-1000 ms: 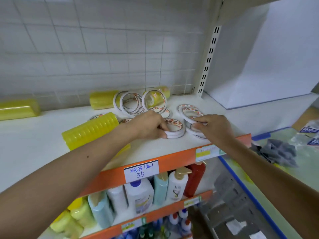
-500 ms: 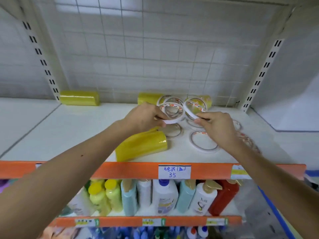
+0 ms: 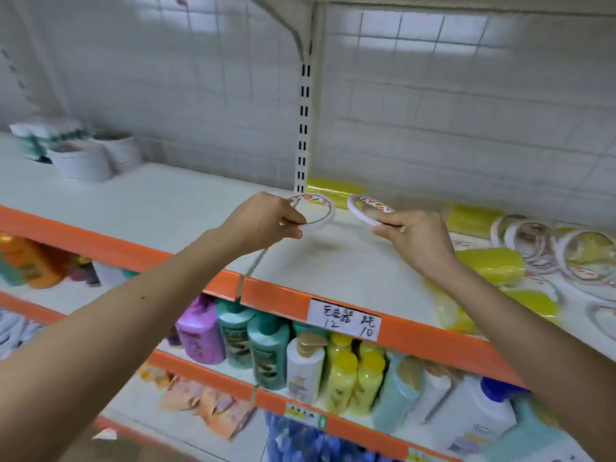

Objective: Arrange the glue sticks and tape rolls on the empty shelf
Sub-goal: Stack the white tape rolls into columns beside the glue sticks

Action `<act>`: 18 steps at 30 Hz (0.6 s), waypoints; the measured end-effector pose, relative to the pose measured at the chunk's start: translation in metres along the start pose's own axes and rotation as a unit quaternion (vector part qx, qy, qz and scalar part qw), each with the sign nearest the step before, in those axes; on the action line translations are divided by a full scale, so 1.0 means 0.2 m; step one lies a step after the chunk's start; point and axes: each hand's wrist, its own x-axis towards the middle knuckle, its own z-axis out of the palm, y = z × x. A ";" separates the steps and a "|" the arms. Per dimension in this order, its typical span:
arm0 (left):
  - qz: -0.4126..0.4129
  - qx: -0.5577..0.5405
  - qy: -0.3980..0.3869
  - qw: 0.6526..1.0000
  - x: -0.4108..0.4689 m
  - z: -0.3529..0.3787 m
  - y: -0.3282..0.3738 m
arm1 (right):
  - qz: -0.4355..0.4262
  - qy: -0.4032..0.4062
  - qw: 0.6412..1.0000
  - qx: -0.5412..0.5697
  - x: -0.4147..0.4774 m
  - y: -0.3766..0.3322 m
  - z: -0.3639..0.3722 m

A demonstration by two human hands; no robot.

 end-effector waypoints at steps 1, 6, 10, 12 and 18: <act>-0.011 0.005 0.000 1.000 -0.05 -0.04 -0.13 | -0.005 -0.006 1.000 0.009 0.03 -0.10 0.09; -0.053 0.014 0.010 0.998 -0.28 -0.22 -0.63 | -0.030 -0.021 0.999 0.040 0.15 -0.53 0.46; -0.101 0.017 0.006 0.995 -0.43 -0.33 -0.97 | -0.047 -0.046 0.996 0.061 0.27 -0.82 0.69; -0.124 0.022 0.013 0.992 -0.48 -0.39 -1.14 | -0.066 -0.058 0.994 0.064 0.35 -0.96 0.81; -0.145 0.034 0.038 0.988 -0.56 -0.56 -1.58 | -0.113 -0.090 0.988 0.061 0.58 -1.31 1.16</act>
